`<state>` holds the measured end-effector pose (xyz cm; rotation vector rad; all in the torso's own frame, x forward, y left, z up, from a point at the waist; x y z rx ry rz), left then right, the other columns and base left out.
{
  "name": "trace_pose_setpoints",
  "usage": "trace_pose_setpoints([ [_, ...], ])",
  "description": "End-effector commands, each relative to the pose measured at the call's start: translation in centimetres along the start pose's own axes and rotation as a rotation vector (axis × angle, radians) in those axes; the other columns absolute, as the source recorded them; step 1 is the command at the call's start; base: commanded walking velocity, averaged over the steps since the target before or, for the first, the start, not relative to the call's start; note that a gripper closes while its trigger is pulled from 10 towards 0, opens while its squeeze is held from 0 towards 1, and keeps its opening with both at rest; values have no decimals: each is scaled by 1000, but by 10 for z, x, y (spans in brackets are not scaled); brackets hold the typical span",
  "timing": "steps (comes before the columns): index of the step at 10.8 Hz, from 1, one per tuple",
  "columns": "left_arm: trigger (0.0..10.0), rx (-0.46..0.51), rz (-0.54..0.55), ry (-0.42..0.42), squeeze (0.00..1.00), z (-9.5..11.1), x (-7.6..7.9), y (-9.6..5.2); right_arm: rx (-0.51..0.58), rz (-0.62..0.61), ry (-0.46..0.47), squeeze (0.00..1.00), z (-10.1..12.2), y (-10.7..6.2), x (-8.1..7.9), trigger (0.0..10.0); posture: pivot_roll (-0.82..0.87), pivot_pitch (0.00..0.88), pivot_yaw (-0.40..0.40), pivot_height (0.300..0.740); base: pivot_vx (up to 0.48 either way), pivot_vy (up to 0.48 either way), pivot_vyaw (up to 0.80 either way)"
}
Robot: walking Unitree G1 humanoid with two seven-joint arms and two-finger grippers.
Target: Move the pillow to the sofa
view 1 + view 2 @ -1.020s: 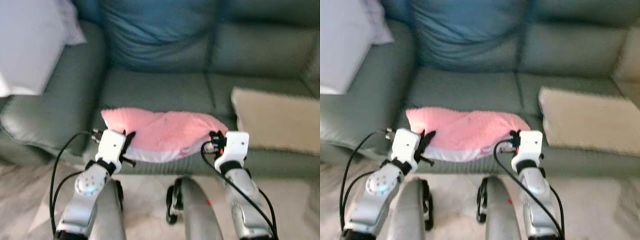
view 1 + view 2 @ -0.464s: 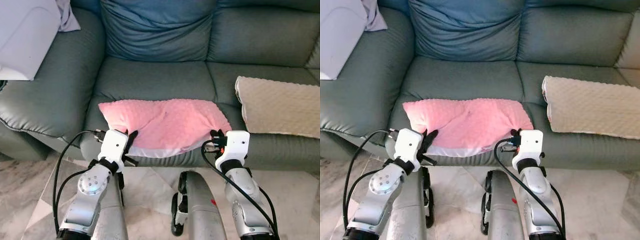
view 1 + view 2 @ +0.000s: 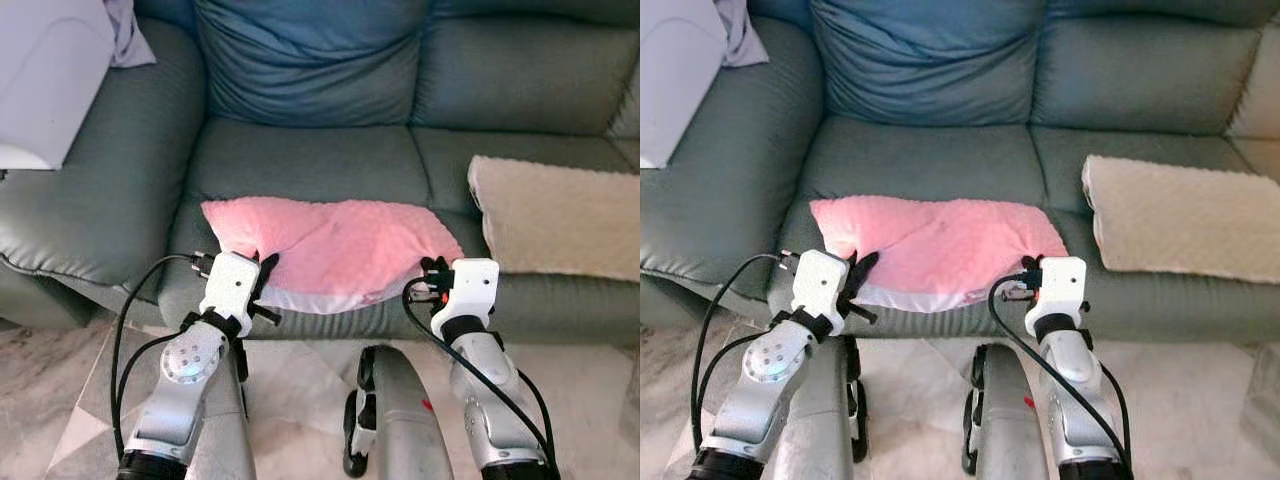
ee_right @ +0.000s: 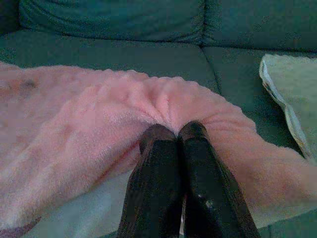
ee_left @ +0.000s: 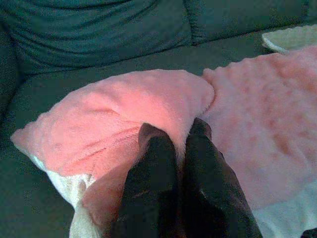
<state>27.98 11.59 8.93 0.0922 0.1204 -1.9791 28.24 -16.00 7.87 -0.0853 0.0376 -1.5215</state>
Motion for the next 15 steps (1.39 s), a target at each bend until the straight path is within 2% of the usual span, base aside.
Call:
trace_pose_setpoints([
  [1, 10000, 6, -6, 6, 0, 0, 2, 1, 2, 2, -16, 0, -1, -2, 1, 10000, 1, 242, -42, 607, 405, 0, 0],
  [5, 10000, -5, -4, 1, 0, -3, 5, 1, -8, 7, -16, 0, -4, -3, 1, 10000, -3, 242, -47, 607, 382, 0, 0],
  [7, 10000, -13, -25, 2, 0, -5, 8, 7, -10, -30, -50, 0, -2, -1, 7, 10000, -4, 254, -41, 607, 0, 0, 0],
  [8, 10000, -9, -52, 10, 0, -4, 10, 17, -17, -102, -101, 0, 1, 2, 18, 10000, -10, 282, -37, 607, 0, 0, 0],
  [9, 10000, -3, -55, 14, 0, -2, 8, 25, -21, -167, -95, 0, 3, 4, 28, 10000, -17, 304, -31, 607, 0, 0, 0],
  [10, 10000, 4, -48, 18, 0, 0, 5, 35, -27, -171, -87, 0, 5, 6, 32, 10000, -33, 349, -20, 607, 0, 0, 0],
  [11, 10000, 5, -30, 41, 0, 3, -2, 49, -28, -185, -72, 0, 9, 10, 40, 10000, -53, 402, -7, 607, 0, 0, 0],
  [13, 10000, 14, 40, 94, 0, 9, -23, 64, -28, -171, -71, 0, 21, 29, 44, 10000, -81, 455, 8, 607, 0, 0, 0],
  [14, 10000, 29, 105, 150, 0, 21, -44, 77, 2, -131, -60, 0, 37, 47, 40, 10000, -93, 480, 1, 607, 0, 0, 0],
  [15, 10000, 36, 184, 198, 0, 32, -63, 83, 28, -103, -52, 0, 48, 59, 34, 10000, -94, 487, -1, 607, 0, 0, 0],
])
Point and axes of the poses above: a point about 5 cm out from each wrist's last joint towards the gripper, its own y axis pointing out of the wrist towards the gripper, its own z axis along the axis of the wrist's last joint, x = y × z, the point moved 2 cm from there along y, pointing out of the wrist towards the gripper, and after that the axes turned 2 degrees about -y, right-handed, at the moved point
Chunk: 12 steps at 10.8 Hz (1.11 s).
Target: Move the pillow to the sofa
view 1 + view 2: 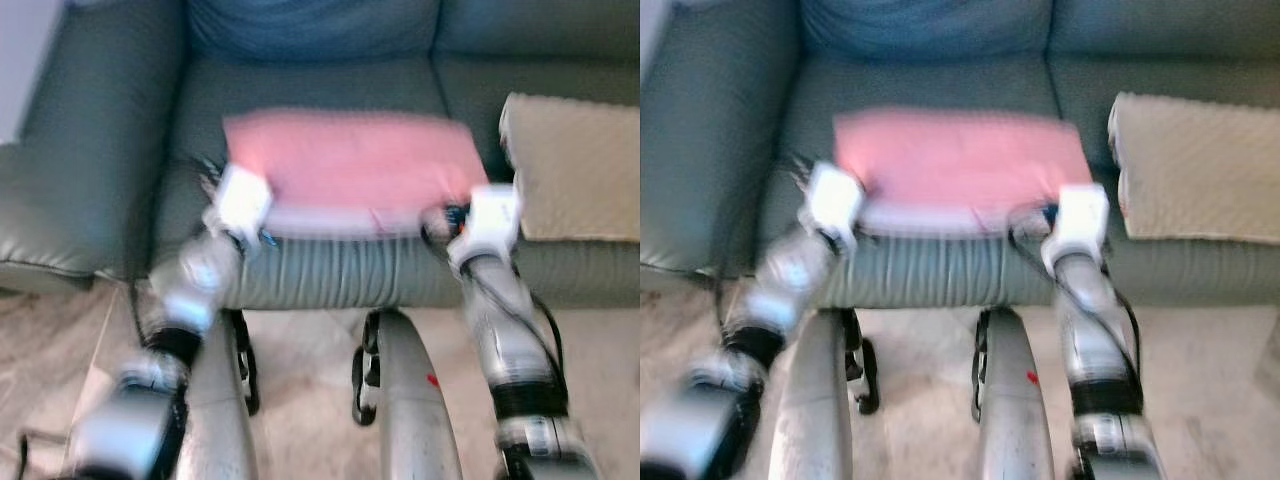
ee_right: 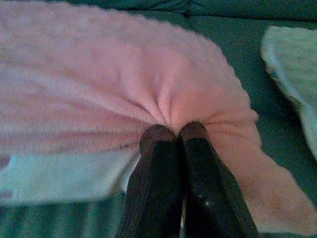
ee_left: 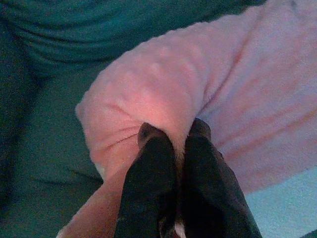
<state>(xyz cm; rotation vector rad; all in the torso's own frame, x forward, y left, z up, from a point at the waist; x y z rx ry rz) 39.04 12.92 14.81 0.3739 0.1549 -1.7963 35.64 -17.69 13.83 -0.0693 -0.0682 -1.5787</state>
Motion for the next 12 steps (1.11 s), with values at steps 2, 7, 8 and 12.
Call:
trace_pose_setpoints([
  [2, 10000, -41, 102, 54, 0, -6, -30, 2, -22, 43, 10, 0, -2, 8, -10, 10000, -82, 506, -12, 607, 0, 0, 0],
  [7, 10000, -34, 172, 161, 1000, -4, -60, 1, -58, 123, 15, 1000, -17, 2, -33, 10000, -76, 494, -37, 607, 0, 0, 0],
  [8, 10000, -30, 166, 165, 1000, -5, -58, 1, -66, 104, 2, 1000, -19, 1, -26, 10000, -83, 480, -42, 607, 0, 0, 0],
  [12, 10000, -35, 268, 167, 1000, -25, -69, -23, -94, 12, -69, 1000, -32, -6, 13, 10000, -76, 374, -54, 607, 0, 0, 0],
])
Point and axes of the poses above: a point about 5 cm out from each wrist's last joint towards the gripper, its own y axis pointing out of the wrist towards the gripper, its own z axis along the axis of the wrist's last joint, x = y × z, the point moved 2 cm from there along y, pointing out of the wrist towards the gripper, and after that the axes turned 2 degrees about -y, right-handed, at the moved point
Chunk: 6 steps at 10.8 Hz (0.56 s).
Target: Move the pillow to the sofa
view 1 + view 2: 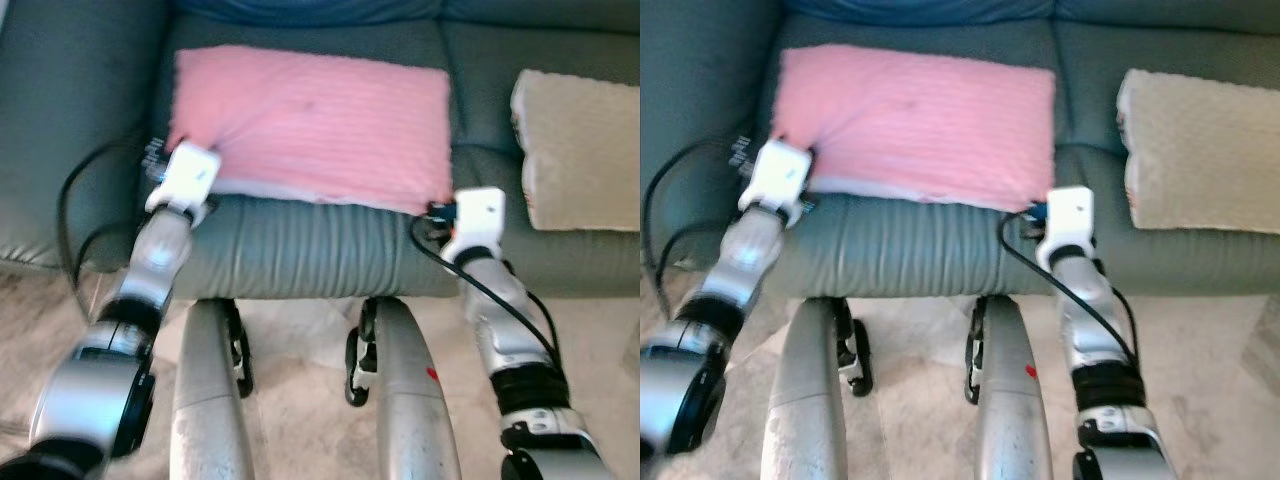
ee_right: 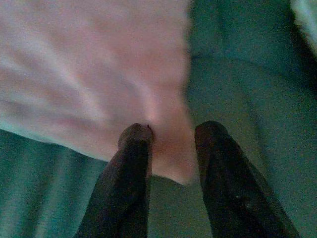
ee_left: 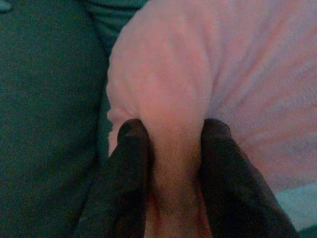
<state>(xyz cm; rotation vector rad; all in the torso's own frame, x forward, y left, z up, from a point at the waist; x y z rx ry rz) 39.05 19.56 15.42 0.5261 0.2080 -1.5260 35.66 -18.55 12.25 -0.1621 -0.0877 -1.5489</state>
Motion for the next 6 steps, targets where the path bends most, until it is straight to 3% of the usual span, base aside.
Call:
trace_pose_setpoints([
  [1, 10000, -48, 53, -5, 1000, -17, -11, -12, -50, -17, -1, 1000, -18, -8, 7, 10000, -70, 349, -57, 607, 0, 0, 0],
  [4, 10000, -21, 158, 0, 1000, -24, -26, -37, -45, -4, -31, 1000, -27, -14, 1, 10000, -45, 229, -58, 607, 0, 0, 0],
  [6, 10000, 2, 165, -43, 1000, -20, -20, -53, -48, 10, -21, 1000, -37, -29, -9, 10000, -22, 177, -59, 607, 0, 0, 0],
])
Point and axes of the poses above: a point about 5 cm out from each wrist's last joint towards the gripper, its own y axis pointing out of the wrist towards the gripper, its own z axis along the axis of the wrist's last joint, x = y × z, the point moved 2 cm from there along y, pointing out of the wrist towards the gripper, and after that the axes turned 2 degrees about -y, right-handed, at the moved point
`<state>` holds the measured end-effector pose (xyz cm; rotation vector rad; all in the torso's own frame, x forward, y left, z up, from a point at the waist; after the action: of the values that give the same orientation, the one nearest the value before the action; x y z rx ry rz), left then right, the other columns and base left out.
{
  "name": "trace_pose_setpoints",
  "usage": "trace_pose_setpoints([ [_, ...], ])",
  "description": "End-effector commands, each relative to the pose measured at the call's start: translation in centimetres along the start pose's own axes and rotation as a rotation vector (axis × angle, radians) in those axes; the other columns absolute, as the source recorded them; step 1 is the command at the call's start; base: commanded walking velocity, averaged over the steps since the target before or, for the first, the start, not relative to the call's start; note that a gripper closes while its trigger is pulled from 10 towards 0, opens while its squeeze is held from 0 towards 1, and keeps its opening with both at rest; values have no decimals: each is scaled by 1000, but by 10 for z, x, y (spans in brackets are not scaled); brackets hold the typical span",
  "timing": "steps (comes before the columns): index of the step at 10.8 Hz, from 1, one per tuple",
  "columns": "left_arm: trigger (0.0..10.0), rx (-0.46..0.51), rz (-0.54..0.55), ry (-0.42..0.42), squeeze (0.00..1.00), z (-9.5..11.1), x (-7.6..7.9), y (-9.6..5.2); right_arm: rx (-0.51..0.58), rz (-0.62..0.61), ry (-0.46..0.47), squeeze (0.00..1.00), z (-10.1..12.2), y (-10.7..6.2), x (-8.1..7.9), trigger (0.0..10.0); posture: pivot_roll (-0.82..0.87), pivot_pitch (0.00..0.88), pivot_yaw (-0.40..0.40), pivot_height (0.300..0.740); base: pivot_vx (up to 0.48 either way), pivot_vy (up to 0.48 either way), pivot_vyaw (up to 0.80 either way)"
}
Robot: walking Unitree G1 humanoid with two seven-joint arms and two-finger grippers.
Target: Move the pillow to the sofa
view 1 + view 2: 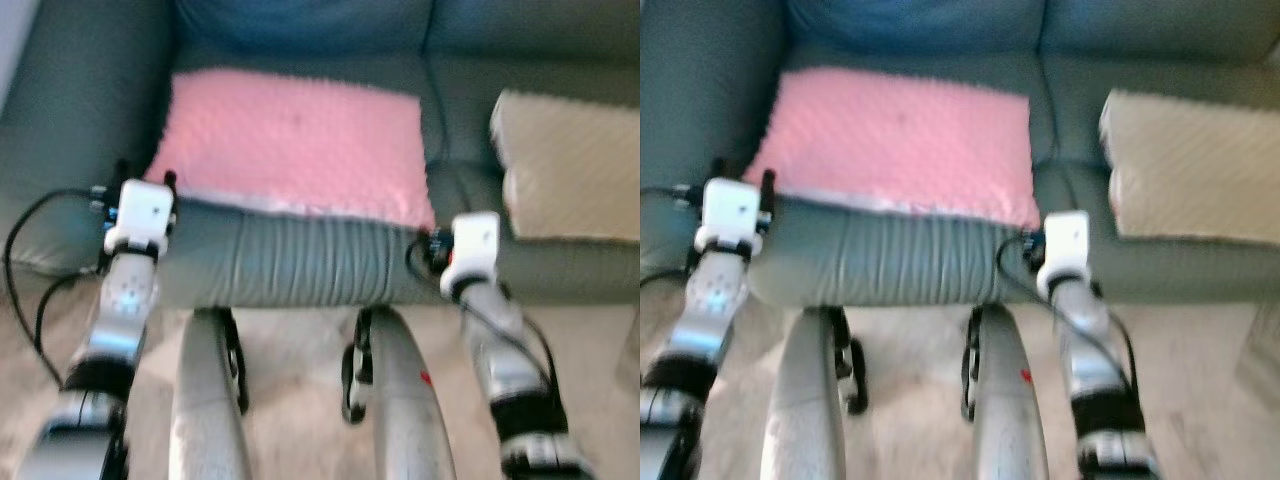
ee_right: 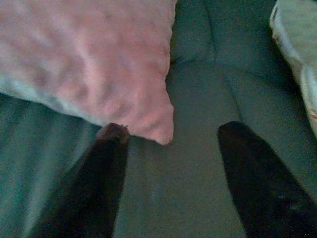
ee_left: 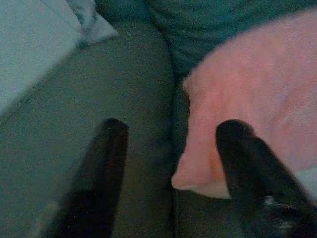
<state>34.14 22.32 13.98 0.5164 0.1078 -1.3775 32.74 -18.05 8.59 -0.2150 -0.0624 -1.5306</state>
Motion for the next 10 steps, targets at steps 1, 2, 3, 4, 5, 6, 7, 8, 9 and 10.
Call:
trace_pose_setpoints([
  [1, 10000, -24, -12, -32, 1000, -5, 9, -19, -5, -8, 7, 1000, -9, -11, -4, 10000, -7, 143, -61, 607, 0, 0, 0],
  [2, 10000, -30, -20, -60, 1000, -6, 14, -33, 12, -9, 12, 1000, -11, -18, -6, 10000, -1, 119, -66, 607, 0, 0, 0],
  [3, 10000, -45, -51, -70, 1000, -9, 24, -57, 14, -7, 13, 1000, -17, -28, -9, 10000, 3, 83, -75, 607, 0, 0, 0],
  [4, 10000, -114, -67, -88, 1000, -22, 31, -91, -9, -15, 19, 1000, -29, -42, -12, 10000, 16, 42, -78, 607, 0, 0, 0],
  [5, 10000, -141, -50, -91, 1000, -27, 32, -99, -16, -8, 38, 1000, -32, -46, -13, 10000, 15, 26, -78, 607, 0, 0, 0],
  [6, 10000, -166, -45, -105, 1000, -30, 34, -97, -12, 4, 64, 510, -31, -47, -16, 10000, 17, 15, -86, 607, 0, 0, 0],
  [7, 10000, -169, -70, -117, 1000, -31, 40, -92, 19, 19, 68, 0, -24, -42, -20, 10000, 16, 8, -86, 612, 0, 0, 0],
  [8, 10000, -161, -90, -110, 1000, -29, 44, -88, 36, 14, 67, 0, -18, -37, -21, 10000, 9, 3, -82, 622, 0, 0, 0],
  [9, 10000, -154, -114, -119, 1000, -25, 49, -85, 49, 19, 67, 0, -13, -32, -22, 10000, 4, 0, -76, 632, 0, 0, 0],
  [10, 10000, -141, -143, -128, 984, -19, 57, -79, 70, 28, 61, 0, -5, -23, -20, 10000, -8, 0, -69, 652, 0, 0, 0],
])
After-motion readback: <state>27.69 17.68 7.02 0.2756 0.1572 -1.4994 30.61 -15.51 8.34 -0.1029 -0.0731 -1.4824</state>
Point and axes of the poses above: a point about 5 cm out from each wrist's last joint towards the gripper, its own y axis pointing out of the wrist towards the gripper, its own z axis along the axis of the wrist's last joint, x = y × z, the point moved 2 cm from there along y, pointing out of the wrist towards the gripper, and after that the axes turned 2 degrees about -y, right-handed, at the moved point
